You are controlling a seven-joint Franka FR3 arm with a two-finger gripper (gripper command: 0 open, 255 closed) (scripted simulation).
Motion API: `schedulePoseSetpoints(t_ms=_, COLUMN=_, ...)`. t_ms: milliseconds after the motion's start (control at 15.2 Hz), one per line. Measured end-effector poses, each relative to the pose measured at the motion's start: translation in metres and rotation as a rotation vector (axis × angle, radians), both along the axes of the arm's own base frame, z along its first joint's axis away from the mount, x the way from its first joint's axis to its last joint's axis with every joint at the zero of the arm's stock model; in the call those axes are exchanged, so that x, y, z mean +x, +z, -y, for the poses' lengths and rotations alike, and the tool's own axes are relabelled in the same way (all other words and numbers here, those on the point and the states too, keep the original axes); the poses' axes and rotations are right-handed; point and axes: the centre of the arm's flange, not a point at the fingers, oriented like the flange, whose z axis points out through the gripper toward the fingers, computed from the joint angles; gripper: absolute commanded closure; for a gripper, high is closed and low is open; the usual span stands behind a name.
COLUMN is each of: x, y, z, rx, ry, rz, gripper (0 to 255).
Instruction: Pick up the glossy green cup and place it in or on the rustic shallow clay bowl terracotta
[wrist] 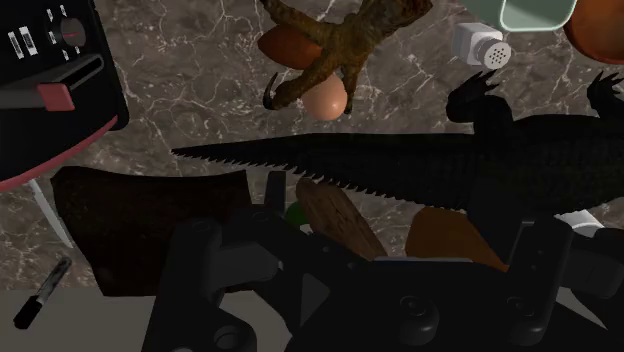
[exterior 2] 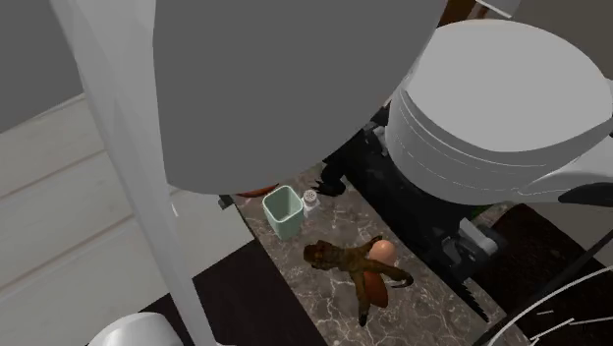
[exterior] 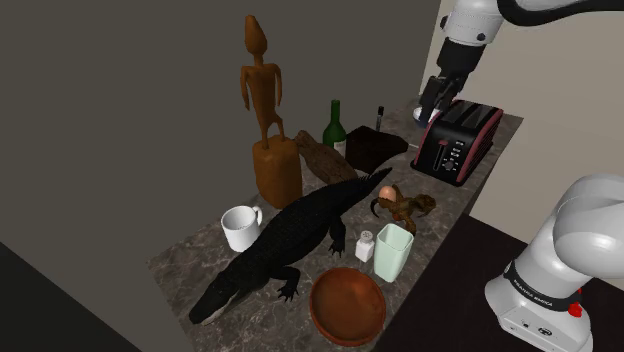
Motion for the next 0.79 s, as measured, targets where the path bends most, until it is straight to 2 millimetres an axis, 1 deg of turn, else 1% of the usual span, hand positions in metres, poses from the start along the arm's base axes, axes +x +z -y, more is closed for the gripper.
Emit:
schedulePoseSetpoints(t_ms=66, x=0.000, y=0.000, z=0.000, rx=0.000, ry=0.000, rz=0.000, gripper=0)
schedulePoseSetpoints(t_ms=132, x=-0.001, y=-0.003, z=-0.005, rx=0.000, ry=0.002, rz=-0.001, gripper=0)
schedulePoseSetpoints(t_ms=462, x=-0.008, y=-0.041, z=-0.048, rx=-0.006, ry=0.020, rz=-0.014, gripper=0)
schedulePoseSetpoints(t_ms=594, x=-0.012, y=-0.059, z=-0.067, rx=-0.008, ry=0.028, rz=-0.020, gripper=0)
schedulePoseSetpoints(t_ms=726, x=-0.020, y=-0.076, z=-0.086, rx=-0.011, ry=0.036, rz=-0.025, gripper=0)
schedulePoseSetpoints(t_ms=792, x=-0.019, y=-0.086, z=-0.098, rx=-0.012, ry=0.040, rz=-0.029, gripper=0)
